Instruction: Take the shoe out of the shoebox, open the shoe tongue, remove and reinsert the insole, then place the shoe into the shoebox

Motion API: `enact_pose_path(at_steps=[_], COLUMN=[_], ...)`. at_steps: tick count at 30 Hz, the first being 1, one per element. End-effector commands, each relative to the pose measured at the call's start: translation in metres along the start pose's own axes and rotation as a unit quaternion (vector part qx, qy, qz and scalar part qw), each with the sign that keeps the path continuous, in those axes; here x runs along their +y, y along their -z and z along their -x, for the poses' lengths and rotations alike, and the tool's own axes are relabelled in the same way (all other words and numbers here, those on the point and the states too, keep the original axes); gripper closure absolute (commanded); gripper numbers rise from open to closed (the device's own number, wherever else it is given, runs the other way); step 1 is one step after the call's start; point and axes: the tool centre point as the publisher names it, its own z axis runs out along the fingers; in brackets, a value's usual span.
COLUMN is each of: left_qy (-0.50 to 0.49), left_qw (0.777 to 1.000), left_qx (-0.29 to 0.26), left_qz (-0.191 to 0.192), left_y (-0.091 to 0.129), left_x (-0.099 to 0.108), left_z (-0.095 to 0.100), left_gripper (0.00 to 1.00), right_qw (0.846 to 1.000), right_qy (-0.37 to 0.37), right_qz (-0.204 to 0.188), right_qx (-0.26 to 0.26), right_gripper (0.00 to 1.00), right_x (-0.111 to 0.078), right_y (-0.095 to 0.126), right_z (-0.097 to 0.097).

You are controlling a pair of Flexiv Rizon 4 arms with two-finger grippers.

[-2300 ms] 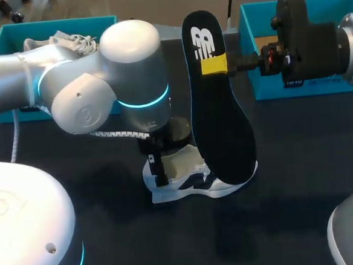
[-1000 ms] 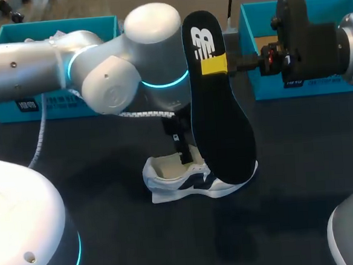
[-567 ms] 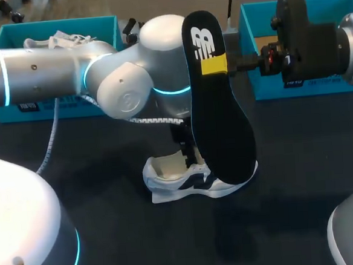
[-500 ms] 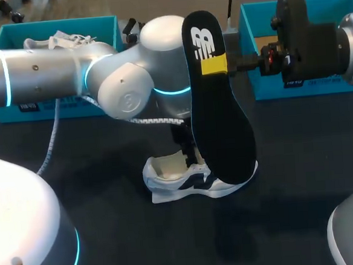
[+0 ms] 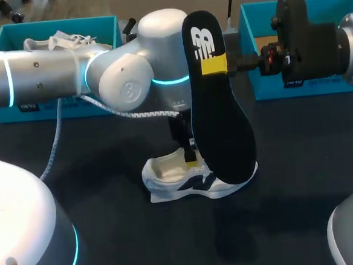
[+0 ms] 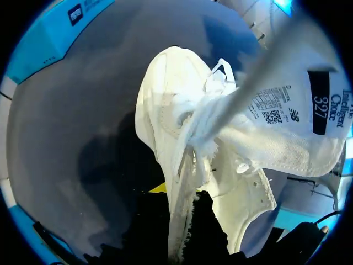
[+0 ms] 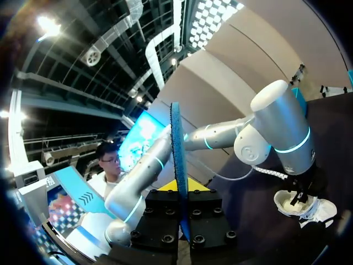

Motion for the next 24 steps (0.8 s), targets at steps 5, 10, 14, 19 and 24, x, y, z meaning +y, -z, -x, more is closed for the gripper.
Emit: enact_pose_path(at_steps=[5,10,14,19,24], left_qy=[-0.139,-0.304,-0.407,-0.48,-0.554], left_qw=[0.982,0.94,0.901,0.867,0.822], left_qx=[0.103,0.116,0.085,0.019,-0.007], left_qz=[0.076,0.105,0.125,0.131,0.132], left_y=[0.026,0.032,0.043,0.053,0.059], left_x=[-0.01,-0.006,-0.003,0.003,0.006], left_z=[0.017,0.019,0.017,0.013,0.01], left_gripper=[1.0,1.0,1.0,1.0,1.0], right_qw=[1.0,1.0,1.0,1.0,1.0], right_qy=[-0.001,-0.001,-0.001,-0.001,-0.001], right_qz=[-0.001,-0.001,-0.001,-0.001,-0.001], right_qx=[-0.001,-0.001,-0.001,-0.001,-0.001], right_gripper=[1.0,1.0,1.0,1.0,1.0], right_x=[0.001,0.001,0.001,0.001,0.001], right_y=[-0.002,-0.002,-0.002,-0.002,-0.002], right_z=[0.0,0.0,0.0,0.0,0.0])
